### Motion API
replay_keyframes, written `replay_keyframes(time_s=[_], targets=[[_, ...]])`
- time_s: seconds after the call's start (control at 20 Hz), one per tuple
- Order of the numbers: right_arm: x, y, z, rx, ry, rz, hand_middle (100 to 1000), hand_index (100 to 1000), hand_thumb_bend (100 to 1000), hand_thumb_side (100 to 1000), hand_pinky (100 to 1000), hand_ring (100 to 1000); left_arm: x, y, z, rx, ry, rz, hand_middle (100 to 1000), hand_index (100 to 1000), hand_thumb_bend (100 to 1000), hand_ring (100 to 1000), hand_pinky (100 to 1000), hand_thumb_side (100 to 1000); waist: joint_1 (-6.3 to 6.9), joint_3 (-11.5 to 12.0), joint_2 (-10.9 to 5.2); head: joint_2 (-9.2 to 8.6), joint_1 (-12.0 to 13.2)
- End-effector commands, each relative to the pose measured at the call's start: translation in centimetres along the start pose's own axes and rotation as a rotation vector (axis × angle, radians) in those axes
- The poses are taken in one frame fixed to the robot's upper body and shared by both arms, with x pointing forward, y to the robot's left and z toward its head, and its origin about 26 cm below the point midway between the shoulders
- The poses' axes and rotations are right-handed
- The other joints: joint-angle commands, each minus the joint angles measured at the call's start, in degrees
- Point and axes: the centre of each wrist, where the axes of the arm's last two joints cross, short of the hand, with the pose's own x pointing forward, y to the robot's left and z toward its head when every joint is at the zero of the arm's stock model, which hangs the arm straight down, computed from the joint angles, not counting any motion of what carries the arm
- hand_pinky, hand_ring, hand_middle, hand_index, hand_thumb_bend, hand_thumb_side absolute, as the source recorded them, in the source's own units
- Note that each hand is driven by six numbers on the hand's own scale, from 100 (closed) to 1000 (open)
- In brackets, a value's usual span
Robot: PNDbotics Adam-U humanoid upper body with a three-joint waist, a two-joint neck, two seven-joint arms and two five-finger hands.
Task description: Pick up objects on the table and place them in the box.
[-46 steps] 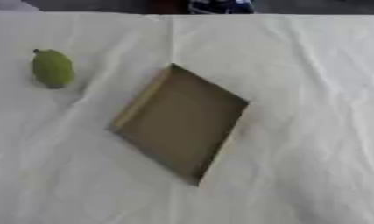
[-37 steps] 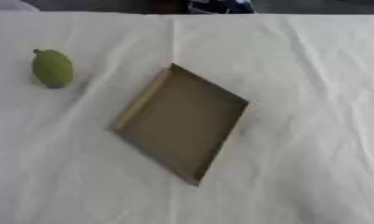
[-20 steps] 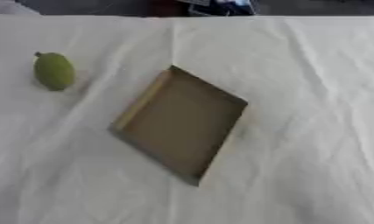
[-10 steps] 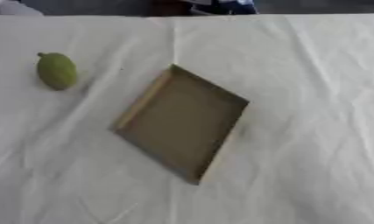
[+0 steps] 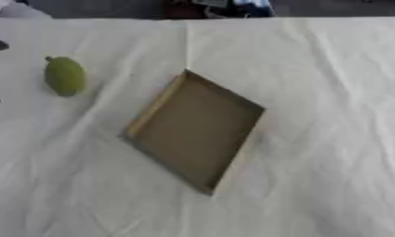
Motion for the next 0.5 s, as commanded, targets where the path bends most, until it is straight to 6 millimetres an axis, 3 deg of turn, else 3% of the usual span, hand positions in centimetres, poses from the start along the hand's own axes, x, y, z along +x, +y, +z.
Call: replay_keyframes(time_s=[0.05, 0.5], targets=[[0.4, -0.2, -0.7, 0.009, -0.026, 0.001, 632, 756, 100, 275, 727, 643, 0.2, 1.2, -1.1, -0.023, -0.012, -0.006, 863, 957, 431, 880, 1000, 100, 0.0, -0.03, -1.38, 0.19, 0.27], [0.4, -0.1, -0.6, 0.011, -0.021, -0.006, 631, 756, 100, 277, 728, 643, 0.1, 0.9, -3.8, -0.035, -0.024, 0.011, 881, 941, 483, 891, 1000, 100, -0.16, 0.08, -1.41, -0.21, -0.19]])
